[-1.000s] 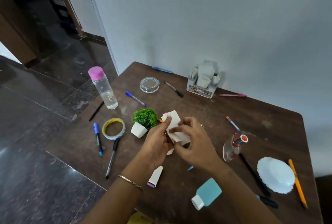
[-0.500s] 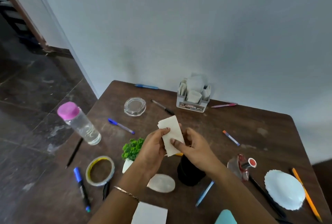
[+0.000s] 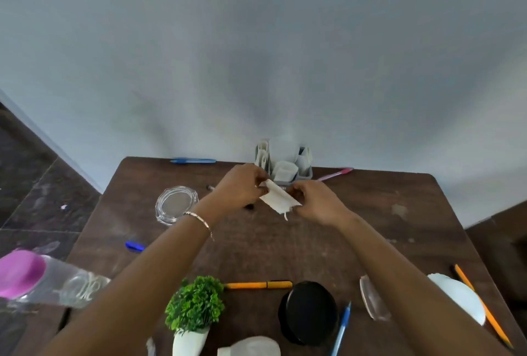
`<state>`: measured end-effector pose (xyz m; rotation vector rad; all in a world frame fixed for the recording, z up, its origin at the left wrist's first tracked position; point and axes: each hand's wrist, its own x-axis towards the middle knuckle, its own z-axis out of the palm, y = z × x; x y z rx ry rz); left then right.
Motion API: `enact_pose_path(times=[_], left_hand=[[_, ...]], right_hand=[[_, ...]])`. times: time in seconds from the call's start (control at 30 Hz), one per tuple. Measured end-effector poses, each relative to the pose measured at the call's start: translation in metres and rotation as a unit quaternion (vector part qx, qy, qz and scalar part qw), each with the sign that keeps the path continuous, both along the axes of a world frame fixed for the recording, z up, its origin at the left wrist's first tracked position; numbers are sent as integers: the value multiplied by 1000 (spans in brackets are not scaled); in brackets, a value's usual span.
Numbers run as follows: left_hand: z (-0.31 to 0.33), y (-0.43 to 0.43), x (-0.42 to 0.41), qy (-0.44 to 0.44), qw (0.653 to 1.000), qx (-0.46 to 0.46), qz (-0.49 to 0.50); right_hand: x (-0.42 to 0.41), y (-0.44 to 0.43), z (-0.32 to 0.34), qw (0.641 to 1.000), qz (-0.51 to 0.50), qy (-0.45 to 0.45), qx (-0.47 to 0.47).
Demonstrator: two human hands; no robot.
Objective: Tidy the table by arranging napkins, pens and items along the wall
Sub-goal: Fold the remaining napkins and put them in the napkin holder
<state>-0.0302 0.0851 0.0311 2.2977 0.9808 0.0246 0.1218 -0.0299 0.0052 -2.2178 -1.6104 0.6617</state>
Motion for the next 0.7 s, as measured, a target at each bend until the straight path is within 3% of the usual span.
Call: enact_pose_path(times=[0.23, 0.7], left_hand=[[3, 31, 28, -28, 994, 103, -1], [-5, 52, 62, 2, 986, 161, -51]], right_hand=[[31, 38, -10, 993, 10, -114, -10], [48, 51, -22, 994, 25, -104, -14]])
